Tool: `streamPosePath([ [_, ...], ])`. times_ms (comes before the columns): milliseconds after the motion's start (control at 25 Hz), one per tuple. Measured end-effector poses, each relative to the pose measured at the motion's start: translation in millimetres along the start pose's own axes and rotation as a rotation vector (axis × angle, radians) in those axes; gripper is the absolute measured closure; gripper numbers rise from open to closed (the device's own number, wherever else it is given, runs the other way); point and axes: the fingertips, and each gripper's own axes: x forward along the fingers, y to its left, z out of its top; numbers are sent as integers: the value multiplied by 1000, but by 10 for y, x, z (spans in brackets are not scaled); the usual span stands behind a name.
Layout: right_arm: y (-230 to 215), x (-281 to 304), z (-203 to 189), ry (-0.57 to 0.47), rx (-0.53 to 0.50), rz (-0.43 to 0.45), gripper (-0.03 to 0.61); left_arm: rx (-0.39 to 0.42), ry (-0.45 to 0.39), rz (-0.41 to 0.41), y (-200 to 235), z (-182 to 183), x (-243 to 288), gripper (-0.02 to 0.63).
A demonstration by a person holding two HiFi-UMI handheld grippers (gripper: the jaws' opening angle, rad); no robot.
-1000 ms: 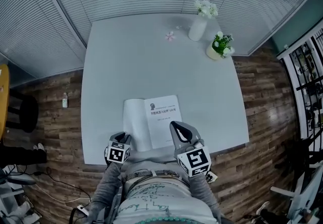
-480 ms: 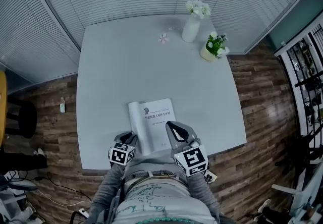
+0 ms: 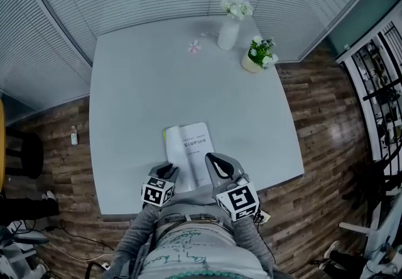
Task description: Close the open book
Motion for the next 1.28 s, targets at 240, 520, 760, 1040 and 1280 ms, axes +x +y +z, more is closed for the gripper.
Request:
streamPosePath([
  [240,-114,-144,-62,9,14,-37,578,-54,-13,-25,-97,57,80,522],
  [520,-205,-244,-126,6,30,-65,578,-69,-62,-52,-158,176,55,522],
  [760,-250,-320,-150,7,37,-78,578,-49,-115,-125,-426,449,82,522],
  [1040,-324,-422,-199,11,46,-109,578,35,-184,-179,-799,778,171,522],
  [1280,-406,-479,-258,20,62,-130,578,95,-202,-222,-1081,910,382,522],
])
